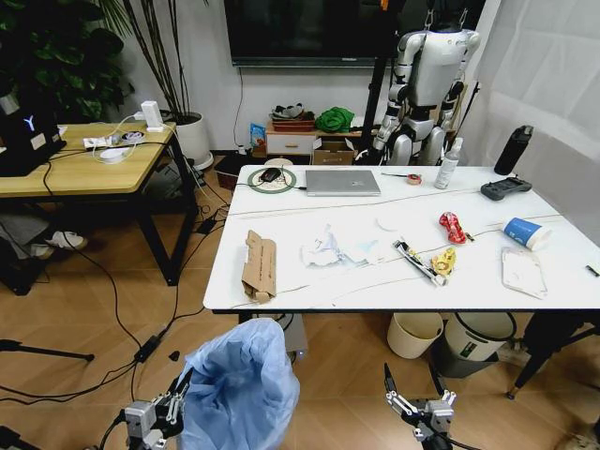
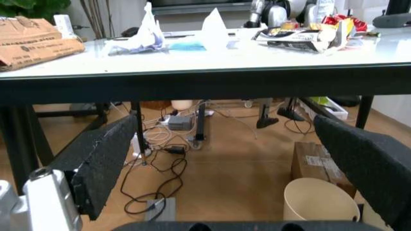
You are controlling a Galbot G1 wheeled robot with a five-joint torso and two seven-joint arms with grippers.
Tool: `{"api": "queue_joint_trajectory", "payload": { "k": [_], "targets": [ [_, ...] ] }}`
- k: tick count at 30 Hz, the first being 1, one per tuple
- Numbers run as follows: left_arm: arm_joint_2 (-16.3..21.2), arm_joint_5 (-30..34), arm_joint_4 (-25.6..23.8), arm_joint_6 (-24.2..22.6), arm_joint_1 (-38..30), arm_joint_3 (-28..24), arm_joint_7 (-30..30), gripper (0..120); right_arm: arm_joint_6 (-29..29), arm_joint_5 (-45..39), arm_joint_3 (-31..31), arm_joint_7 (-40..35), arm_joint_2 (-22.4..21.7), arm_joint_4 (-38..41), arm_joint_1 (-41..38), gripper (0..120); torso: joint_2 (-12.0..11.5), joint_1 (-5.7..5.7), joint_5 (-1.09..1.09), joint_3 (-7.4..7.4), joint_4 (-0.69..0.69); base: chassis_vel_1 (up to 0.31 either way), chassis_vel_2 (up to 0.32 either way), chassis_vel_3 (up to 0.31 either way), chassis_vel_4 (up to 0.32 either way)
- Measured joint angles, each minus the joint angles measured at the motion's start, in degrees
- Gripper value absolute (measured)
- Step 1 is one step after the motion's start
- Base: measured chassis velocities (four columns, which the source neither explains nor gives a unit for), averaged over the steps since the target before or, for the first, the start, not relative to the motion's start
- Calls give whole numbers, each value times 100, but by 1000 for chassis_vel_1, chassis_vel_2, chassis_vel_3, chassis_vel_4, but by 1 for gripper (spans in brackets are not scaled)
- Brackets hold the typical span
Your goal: Pick up the trash bin and place the trash from the table into it.
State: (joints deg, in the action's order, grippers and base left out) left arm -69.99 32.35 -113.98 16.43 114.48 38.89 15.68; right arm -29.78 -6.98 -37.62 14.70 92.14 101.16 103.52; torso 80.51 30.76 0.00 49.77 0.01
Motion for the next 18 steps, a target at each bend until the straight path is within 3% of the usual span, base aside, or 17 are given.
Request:
{"api": "queue_joint_trajectory", "payload": {
  "k": [10,18],
  "targets": [
    [25,359,-71,-115,55,7,-46,0,-16,-2,32,-5,0,-47,-20,100,-11,-6,0,-6,0,0,0,0,0],
    [-18,808,-115,-629,86,-33,-722,0,135,-465,295,-8,-107,319,125,100,-18,-8,3,-9,0,0,0,0,0]
  ]
}}
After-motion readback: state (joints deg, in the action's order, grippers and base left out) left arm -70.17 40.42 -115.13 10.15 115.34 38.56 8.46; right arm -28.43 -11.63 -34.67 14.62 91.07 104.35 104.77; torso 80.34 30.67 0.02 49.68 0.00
